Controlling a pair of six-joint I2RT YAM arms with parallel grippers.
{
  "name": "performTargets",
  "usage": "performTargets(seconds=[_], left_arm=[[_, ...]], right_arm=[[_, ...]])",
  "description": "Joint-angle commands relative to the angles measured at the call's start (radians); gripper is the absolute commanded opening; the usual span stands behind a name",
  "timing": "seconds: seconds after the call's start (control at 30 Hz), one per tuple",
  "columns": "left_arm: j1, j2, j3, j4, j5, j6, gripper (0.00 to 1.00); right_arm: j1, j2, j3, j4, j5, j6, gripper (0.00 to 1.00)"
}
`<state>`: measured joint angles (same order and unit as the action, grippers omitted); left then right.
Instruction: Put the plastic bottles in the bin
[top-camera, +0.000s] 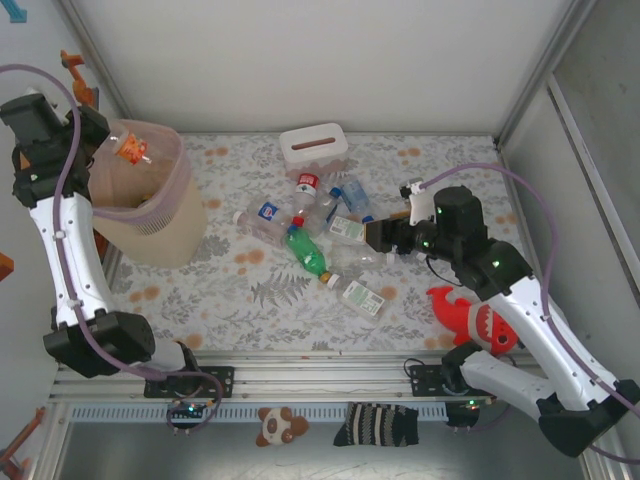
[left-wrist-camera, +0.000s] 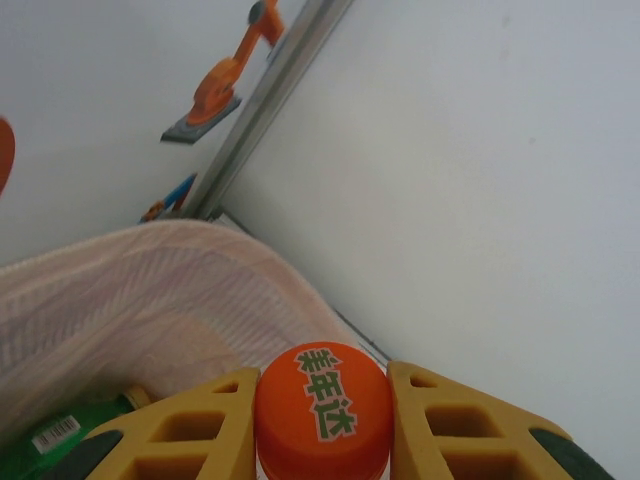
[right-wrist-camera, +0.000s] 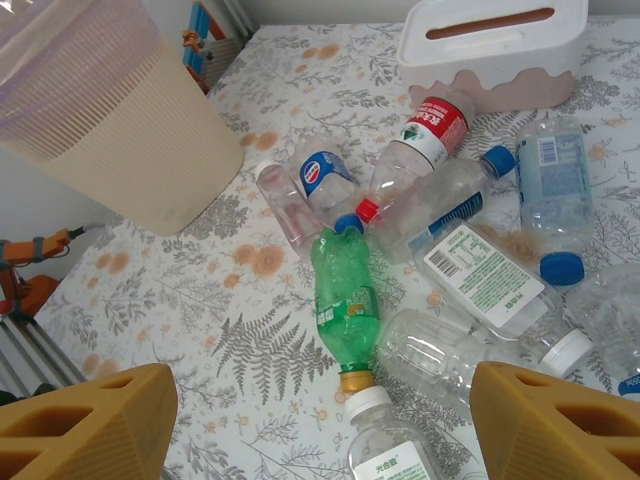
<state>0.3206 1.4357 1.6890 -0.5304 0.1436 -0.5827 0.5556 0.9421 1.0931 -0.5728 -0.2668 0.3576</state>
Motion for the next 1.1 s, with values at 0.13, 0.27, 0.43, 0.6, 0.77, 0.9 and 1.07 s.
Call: performTargets(seconds=[0.13, 0.27, 0.43, 0.6, 0.77, 0.9, 1.07], left_arm=[[0.031, 0.070, -0.172, 0.153, 0.135, -0.127, 0.08], [0.032, 0.115, -0.249, 0.186, 0.128, -0.137, 0.08], [0.032, 0.168, -0.327, 0.230, 0.126, -0.158, 0.15], [0.032, 0.226, -0.356, 0.256, 0.141, -0.179, 0.22], [0.034, 0.264, -0.368, 0.264, 0.161, -0.196, 0.35], [0.033, 0.234, -0.374, 0.277, 0.163, -0.206, 0.50], [0.039, 0.176, -0.337, 0.246, 0.145, -0.197, 0.64]], right_arm=[[-0.002, -0.017, 0.026, -0.007, 0.020, -0.028, 0.76], [-0.003, -0.014, 0.026, -0.004, 0.018, -0.031, 0.76], [-0.002, -0.017, 0.019, -0.005, 0.021, -0.034, 0.76], [-0.001, -0.016, 0.017, -0.007, 0.022, -0.038, 0.76], [-0.002, -0.006, 0.028, -0.019, 0.036, -0.037, 0.76], [-0.002, 0.004, 0.038, -0.042, 0.047, -0.035, 0.76], [-0.002, 0.004, 0.042, -0.042, 0.052, -0.033, 0.76]])
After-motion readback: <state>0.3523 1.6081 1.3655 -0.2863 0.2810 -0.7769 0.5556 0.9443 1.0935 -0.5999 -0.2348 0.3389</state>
